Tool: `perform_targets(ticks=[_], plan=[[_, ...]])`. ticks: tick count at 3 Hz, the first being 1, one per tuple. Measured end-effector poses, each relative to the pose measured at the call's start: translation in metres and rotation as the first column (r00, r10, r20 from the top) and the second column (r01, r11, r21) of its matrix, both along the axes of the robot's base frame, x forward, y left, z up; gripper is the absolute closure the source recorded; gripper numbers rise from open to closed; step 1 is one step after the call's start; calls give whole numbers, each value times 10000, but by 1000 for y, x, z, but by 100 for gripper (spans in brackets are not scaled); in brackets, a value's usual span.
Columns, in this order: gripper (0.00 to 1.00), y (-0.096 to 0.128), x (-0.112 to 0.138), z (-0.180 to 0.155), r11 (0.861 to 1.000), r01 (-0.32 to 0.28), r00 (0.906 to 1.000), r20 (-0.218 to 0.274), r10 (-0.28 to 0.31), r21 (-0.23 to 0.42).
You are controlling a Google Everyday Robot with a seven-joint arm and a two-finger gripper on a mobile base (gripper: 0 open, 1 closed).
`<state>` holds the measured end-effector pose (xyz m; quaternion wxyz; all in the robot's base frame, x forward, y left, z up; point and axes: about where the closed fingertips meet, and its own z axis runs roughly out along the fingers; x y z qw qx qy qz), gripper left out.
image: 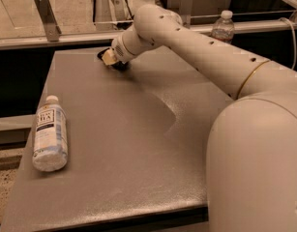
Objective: Move rxbar chocolate near blue plastic bottle
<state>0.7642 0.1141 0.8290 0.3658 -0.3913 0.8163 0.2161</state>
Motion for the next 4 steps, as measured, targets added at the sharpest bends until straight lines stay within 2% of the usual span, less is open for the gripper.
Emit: perform_targets(ticks=[4], plan=[[100, 0, 0, 0, 10000, 0, 10000, 5, 0, -5]])
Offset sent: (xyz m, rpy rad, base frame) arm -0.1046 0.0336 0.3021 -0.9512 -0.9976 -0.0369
